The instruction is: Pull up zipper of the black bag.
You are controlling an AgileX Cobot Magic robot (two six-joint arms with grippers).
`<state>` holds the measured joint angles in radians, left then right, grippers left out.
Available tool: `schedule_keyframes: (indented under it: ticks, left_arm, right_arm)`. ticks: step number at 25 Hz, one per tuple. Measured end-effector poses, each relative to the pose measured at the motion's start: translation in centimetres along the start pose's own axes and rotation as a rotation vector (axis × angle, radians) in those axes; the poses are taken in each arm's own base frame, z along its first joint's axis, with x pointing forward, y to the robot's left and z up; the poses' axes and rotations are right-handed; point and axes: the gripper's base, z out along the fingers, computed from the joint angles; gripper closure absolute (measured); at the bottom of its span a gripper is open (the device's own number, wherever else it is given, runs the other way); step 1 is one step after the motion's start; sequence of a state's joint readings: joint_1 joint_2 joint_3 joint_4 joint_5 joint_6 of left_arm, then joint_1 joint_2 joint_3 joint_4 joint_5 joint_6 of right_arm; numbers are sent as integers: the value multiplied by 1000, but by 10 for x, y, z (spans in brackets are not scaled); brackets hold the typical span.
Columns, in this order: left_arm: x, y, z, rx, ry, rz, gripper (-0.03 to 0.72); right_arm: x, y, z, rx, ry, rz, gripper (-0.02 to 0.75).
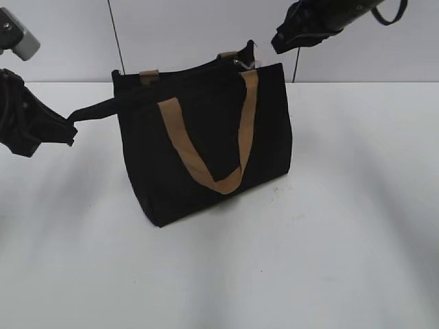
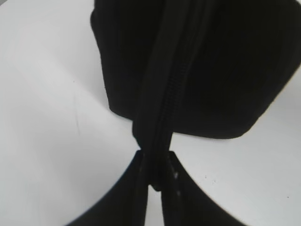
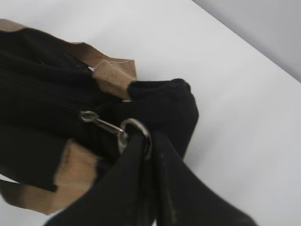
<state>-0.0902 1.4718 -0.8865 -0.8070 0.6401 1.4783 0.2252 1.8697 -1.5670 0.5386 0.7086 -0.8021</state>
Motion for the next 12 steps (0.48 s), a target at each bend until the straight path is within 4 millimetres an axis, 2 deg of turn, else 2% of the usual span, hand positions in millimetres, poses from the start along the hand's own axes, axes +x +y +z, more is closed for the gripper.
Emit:
schedule_keyframes:
  ticks: [2, 4, 7, 9, 12]
  left_arm:
    - [0, 1, -1, -4, -13, -27, 547]
    - [-1, 2, -1, -6, -32, -60, 389]
    - [-3, 4, -1, -25, -48, -148, 185]
    - [-3, 6, -3, -52, -54, -222, 135]
    - [-5, 7, -12, -107, -54, -330, 124]
  right_arm:
    - [-1, -5, -10, 27, -8, -11, 511]
    - [-3, -6, -17, 35, -10, -20, 395]
    - [-4, -2, -27, 22, -3, -25, 332]
    - [-5, 0, -36, 23, 9, -22, 321]
    - [-6, 1, -53, 78, 39, -19, 315]
